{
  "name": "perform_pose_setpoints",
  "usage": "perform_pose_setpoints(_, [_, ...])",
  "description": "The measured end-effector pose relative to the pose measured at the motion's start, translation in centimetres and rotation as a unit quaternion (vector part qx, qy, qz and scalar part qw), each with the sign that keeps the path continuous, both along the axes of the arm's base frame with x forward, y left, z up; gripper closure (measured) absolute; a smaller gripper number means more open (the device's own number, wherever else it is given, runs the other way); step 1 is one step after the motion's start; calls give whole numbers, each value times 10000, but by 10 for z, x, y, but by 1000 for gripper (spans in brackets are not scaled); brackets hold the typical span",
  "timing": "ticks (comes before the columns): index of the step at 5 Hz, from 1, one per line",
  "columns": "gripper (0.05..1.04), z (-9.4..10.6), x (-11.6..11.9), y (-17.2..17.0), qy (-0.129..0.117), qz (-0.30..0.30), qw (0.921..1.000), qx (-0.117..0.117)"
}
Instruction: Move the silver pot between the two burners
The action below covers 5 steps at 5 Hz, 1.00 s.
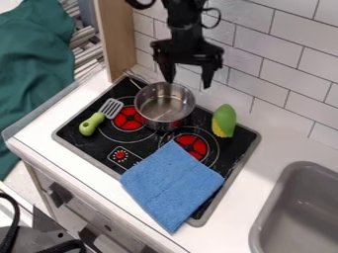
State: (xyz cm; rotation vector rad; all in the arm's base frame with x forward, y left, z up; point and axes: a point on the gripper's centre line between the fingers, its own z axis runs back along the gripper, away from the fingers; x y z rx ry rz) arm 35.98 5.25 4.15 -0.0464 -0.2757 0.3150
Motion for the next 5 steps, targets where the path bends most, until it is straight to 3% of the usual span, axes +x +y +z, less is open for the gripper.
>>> perform_pose_setpoints(1, [73,18,-14,-6,-21,-147,9998,105])
perform_pose_setpoints(3, [77,22,-64,-8,470,-385,9971,449])
perform_pose_setpoints(5, [77,17,-75,-11,535,-447,9963,499])
